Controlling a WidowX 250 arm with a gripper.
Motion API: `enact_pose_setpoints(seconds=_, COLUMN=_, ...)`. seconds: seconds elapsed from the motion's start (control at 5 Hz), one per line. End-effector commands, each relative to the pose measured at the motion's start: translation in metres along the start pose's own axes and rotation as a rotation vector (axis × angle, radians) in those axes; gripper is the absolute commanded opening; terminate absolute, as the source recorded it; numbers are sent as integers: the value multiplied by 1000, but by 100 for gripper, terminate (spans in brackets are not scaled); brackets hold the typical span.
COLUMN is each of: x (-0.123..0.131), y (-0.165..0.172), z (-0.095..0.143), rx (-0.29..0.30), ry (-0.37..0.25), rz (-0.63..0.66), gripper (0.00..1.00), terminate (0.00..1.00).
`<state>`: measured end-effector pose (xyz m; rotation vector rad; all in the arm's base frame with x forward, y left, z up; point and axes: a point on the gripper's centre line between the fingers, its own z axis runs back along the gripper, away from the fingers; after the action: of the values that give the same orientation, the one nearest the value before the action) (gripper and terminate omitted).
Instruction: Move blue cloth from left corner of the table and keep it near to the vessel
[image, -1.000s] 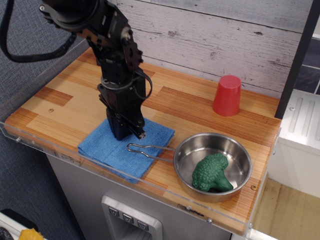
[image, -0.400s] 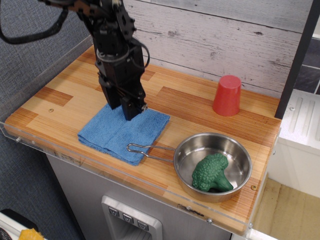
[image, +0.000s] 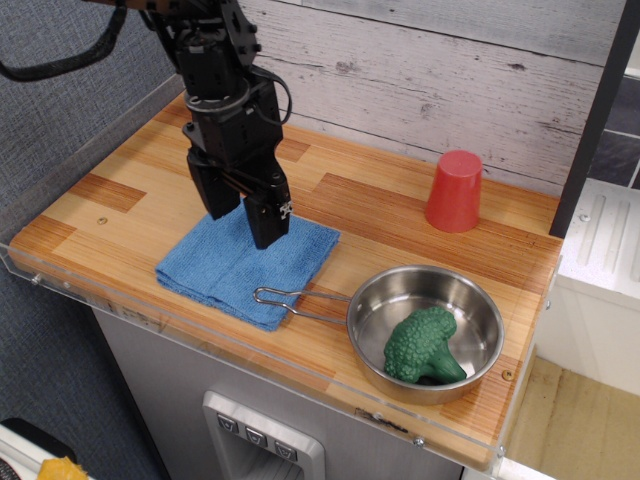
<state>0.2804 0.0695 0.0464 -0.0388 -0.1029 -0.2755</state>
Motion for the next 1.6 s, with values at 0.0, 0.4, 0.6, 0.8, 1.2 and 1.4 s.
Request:
enact_pose_setpoints(seconds=0.0, x=24, y=-2, z=42, rx=50, ry=-123, rz=-71, gripper=100, terminate=0)
enact_pose_setpoints(seconds=0.4, x=50, y=-9, z=70, rx=97, ry=-138, rz=-107, gripper=100, terminate=0)
enact_pose_setpoints(seconds=0.6, x=50, y=-17, z=89, rx=89, ry=-128, rz=-108, gripper=100, terminate=0)
enact_pose_setpoints(seconds=0.8, x=44, y=-37, z=113, rx=81, ry=-153, rz=-154, gripper=100, terminate=0)
enact_pose_setpoints(seconds=1.2, x=19, y=-55, z=139, rx=125, ry=-113, rz=-52, gripper=100, terminate=0)
enact_pose_setpoints(seconds=1.4, x=19, y=-55, z=139, rx=125, ry=-113, rz=-52, gripper=100, terminate=0)
